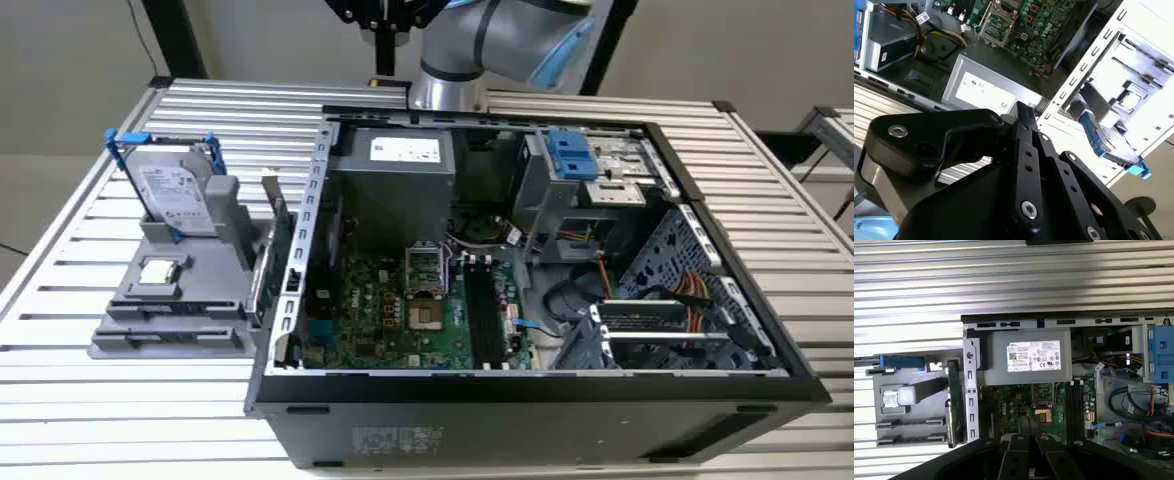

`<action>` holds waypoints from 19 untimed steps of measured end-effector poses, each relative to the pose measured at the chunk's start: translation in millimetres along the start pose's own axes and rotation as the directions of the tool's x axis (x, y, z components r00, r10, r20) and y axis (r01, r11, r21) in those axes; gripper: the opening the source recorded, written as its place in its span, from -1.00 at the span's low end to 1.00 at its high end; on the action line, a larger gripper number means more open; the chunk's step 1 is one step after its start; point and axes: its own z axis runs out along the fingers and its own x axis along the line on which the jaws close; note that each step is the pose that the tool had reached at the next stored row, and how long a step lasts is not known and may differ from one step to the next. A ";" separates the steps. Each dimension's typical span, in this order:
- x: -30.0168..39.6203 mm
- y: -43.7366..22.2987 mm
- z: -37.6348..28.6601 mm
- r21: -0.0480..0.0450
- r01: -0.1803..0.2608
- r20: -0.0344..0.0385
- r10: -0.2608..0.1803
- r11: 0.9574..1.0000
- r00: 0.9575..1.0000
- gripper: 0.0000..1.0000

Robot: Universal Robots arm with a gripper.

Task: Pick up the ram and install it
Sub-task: 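Reach for the ram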

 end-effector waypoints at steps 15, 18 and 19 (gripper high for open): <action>-0.1 0.2 -4.8 0.000 0.000 0.000 0.000 1.000 1.000 -1.00; -0.1 0.3 -5.7 0.000 0.000 0.000 0.000 1.000 1.000 -1.00; -0.1 0.3 -6.0 0.000 0.000 0.000 0.000 1.000 1.000 -1.00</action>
